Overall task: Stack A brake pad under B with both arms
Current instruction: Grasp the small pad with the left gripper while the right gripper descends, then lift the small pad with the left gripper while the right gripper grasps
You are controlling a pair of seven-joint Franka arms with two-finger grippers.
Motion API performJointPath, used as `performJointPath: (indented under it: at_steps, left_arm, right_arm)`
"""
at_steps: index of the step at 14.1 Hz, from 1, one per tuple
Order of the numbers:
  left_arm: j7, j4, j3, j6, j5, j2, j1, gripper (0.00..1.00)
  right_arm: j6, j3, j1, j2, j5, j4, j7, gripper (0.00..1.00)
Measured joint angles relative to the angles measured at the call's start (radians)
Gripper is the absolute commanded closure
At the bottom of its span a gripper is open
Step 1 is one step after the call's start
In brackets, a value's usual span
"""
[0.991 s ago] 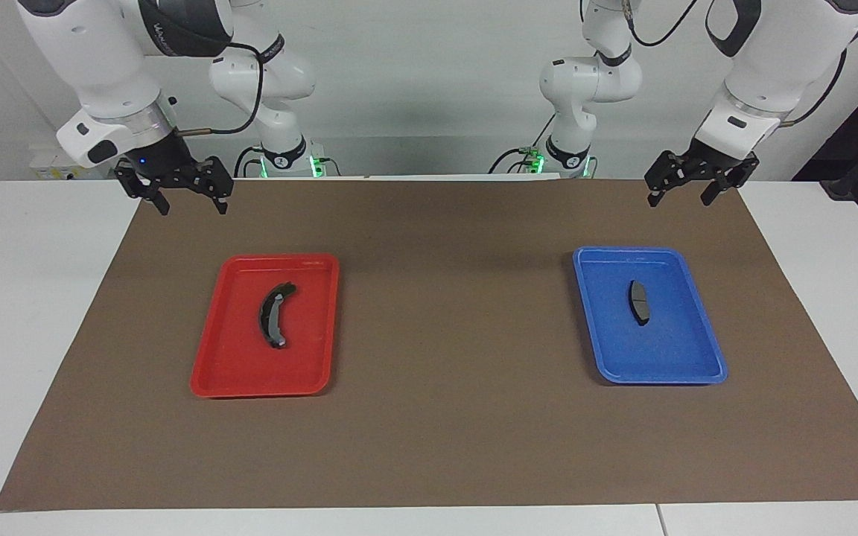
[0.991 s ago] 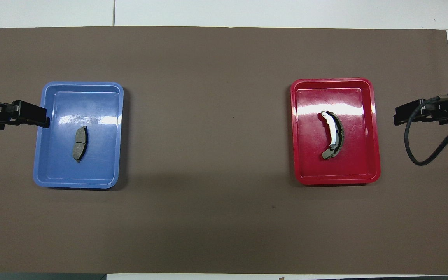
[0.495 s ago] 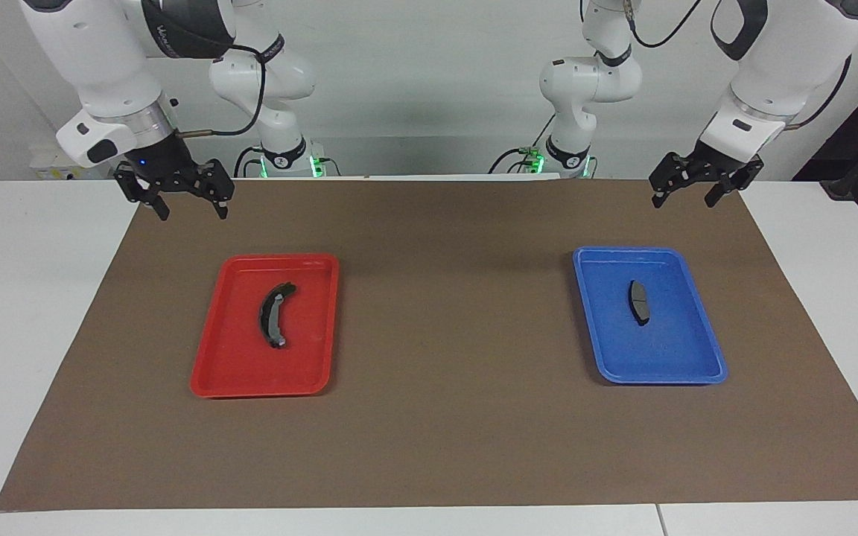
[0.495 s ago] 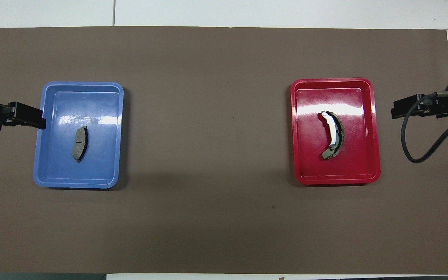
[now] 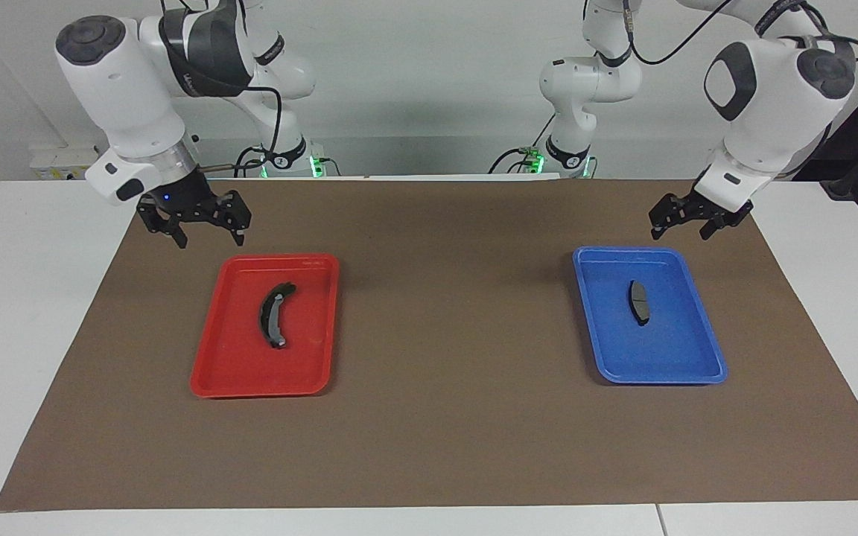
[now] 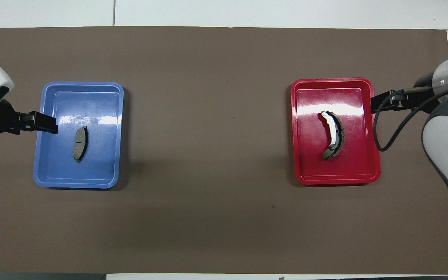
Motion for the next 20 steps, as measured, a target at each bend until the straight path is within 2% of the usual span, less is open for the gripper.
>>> performJointPath:
  at_steps: [3,5,7,12,18,19,20]
  left_arm:
    - [0.009,-0.154,0.006,0.232,0.0,0.012,0.0,0.01]
    - [0.024,-0.264,0.007,0.402,0.0,0.023,0.0,0.01]
    - [0.052,-0.343,0.01,0.514,0.0,0.042,0.0,0.01]
    - [0.089,-0.387,0.024,0.607,0.0,0.099,0.002,0.02]
    - [0.091,-0.411,0.025,0.662,0.0,0.15,0.002,0.04]
    - [0.091,-0.412,0.025,0.664,0.0,0.156,0.002,0.08]
    - [0.092,-0.413,0.025,0.664,0.0,0.161,0.002,0.21]
  right_arm:
    - [0.103,0.001,0.003,0.066,0.012,-0.056,0.0,0.01]
    - [0.176,0.001,0.006,0.085,0.027,-0.117,0.0,0.01]
    - [0.217,0.001,0.014,0.096,0.029,-0.153,0.0,0.01]
    - [0.335,0.002,0.045,0.123,0.032,-0.23,0.0,0.01]
    - [0.397,0.001,0.045,0.198,0.032,-0.246,0.0,0.01]
    - [0.402,0.001,0.045,0.208,0.032,-0.247,0.0,0.01]
    - [0.408,0.001,0.045,0.219,0.032,-0.247,0.0,0.01]
